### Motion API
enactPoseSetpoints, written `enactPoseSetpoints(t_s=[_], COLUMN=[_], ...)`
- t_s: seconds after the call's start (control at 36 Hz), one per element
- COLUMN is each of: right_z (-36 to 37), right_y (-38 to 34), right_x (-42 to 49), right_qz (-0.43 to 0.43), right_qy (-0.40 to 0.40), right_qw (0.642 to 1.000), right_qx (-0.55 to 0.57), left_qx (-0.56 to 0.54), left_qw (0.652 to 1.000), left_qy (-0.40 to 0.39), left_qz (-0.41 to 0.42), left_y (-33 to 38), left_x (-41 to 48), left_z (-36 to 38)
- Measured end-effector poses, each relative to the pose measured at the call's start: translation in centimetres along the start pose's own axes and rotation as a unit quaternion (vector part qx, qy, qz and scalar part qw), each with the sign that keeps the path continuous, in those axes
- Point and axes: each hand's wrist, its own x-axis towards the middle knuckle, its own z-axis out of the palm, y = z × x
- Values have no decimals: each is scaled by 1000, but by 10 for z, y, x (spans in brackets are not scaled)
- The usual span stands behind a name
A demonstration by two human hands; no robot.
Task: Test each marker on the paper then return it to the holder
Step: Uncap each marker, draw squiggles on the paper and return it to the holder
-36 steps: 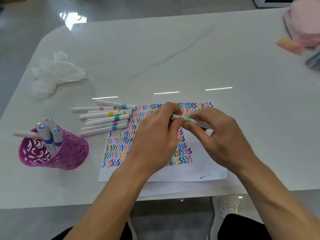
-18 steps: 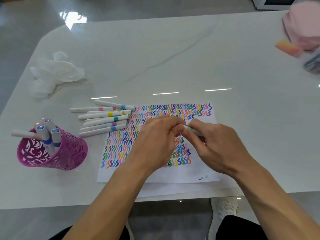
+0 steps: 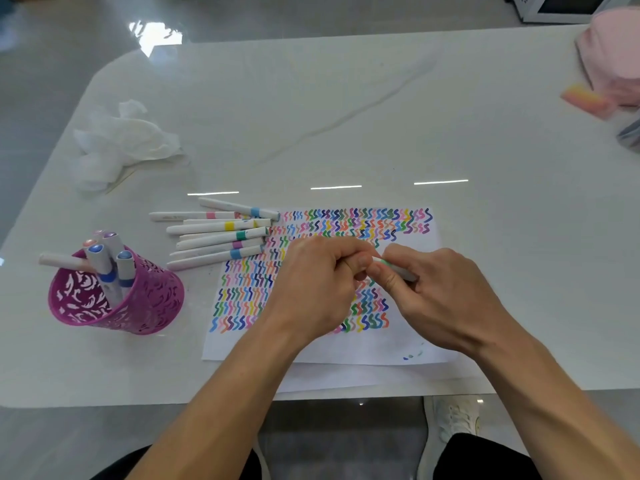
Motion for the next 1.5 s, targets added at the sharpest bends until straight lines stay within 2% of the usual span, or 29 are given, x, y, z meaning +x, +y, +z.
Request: enactPoseSetpoints(t_s=[0.14,0.28,0.36,0.47,0.56,0.67,0.78,0.92,1.0,1.14,1.5], right_z=[3,0,-2,-8,-12,-13,-6,4,9,14,25], right_y=[1,6,14,20,24,29,33,33,36,40,43], right_x=[-1,-4,-6,-4,-3,-1,-1,0,0,3,9], right_qz=[30,88,140,171,185,219,188,204,203,198,219], right_qy=[9,-18,23,82,126,133,138,179,200,185,193], right_qw=[999,987,962,934,899,842,864,876,876,874,879], right_qx=[31,133,232,303,377,476,447,399,390,402,377], left_qx=[-11,4,2,22,66,126,159,180,185,206,207], left_qw=[1000,999,997,994,994,991,987,983,982,978,978], left_qy=[12,50,79,101,88,36,27,28,31,23,14], left_qz=[-14,-10,-25,-24,-19,-16,-15,-9,5,20,10], left_y=[0,2,-2,-5,-7,-9,-11,-13,-14,-19,-21], left_x=[0,-2,1,3,3,1,0,1,2,4,7], left_z=[-4,-1,-3,-5,-5,0,5,7,8,9,10])
